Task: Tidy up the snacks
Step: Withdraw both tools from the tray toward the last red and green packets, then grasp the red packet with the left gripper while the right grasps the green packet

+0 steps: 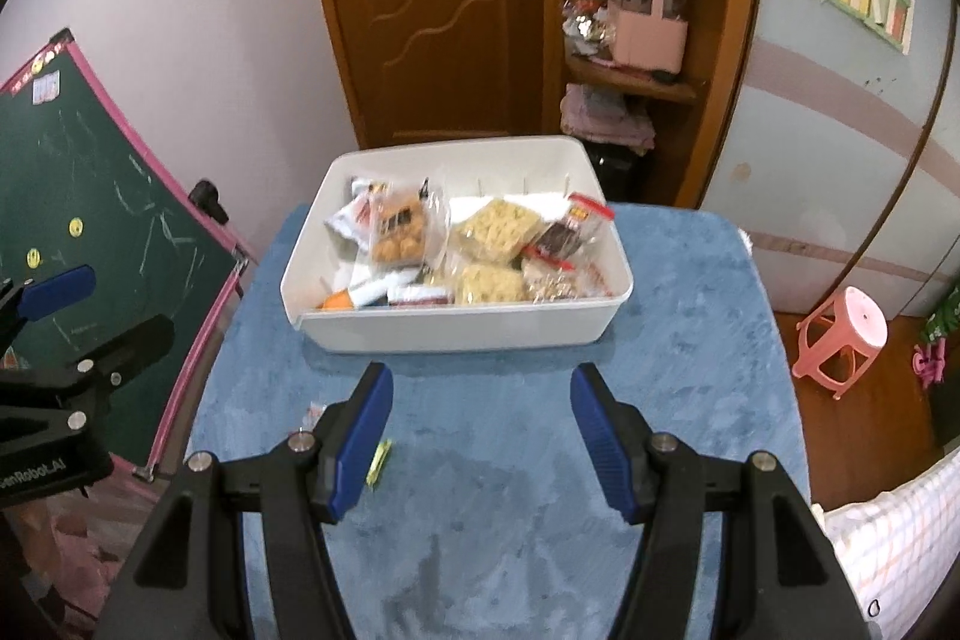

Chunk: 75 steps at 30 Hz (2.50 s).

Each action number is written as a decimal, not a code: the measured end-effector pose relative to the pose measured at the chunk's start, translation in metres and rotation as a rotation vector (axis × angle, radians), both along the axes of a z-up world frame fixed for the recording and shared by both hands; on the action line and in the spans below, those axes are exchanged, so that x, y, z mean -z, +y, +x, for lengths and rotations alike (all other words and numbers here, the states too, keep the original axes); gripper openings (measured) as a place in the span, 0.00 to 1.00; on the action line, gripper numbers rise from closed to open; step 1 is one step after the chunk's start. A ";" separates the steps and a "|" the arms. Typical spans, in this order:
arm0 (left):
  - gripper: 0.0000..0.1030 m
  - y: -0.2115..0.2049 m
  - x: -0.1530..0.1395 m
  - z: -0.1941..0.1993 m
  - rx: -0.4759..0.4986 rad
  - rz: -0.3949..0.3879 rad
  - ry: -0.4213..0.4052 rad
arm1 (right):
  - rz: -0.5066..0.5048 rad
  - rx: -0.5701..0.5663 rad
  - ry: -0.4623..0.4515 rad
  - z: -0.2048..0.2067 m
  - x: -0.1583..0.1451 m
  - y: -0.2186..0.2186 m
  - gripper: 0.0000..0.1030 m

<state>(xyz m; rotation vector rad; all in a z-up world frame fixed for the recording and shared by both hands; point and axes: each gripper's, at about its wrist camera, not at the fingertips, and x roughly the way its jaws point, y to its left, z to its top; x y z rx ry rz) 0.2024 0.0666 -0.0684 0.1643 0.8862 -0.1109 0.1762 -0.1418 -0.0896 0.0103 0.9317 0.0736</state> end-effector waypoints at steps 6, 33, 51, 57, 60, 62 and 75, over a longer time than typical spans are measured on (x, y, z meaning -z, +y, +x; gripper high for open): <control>0.90 0.010 0.032 -0.001 -0.032 0.004 0.063 | 0.021 -0.022 0.054 -0.003 0.023 -0.001 0.60; 0.90 0.022 0.196 0.021 -0.035 -0.022 0.446 | -0.050 -0.345 0.311 0.026 0.155 0.059 0.60; 0.45 0.031 0.217 0.036 -0.029 -0.111 0.510 | -0.061 -0.615 0.302 0.030 0.176 0.096 0.61; 0.45 0.048 0.207 0.034 -0.050 -0.098 0.493 | -0.112 -0.659 0.297 0.041 0.188 0.121 0.61; 0.45 0.051 0.203 0.033 -0.061 -0.102 0.489 | -0.132 -0.665 0.313 0.047 0.195 0.128 0.60; 0.45 0.051 0.200 0.032 -0.063 -0.102 0.486 | -0.146 -0.663 0.294 0.046 0.195 0.130 0.50; 0.45 0.020 0.154 0.028 0.012 -0.108 0.403 | -0.042 -0.477 0.227 0.020 0.149 0.068 0.46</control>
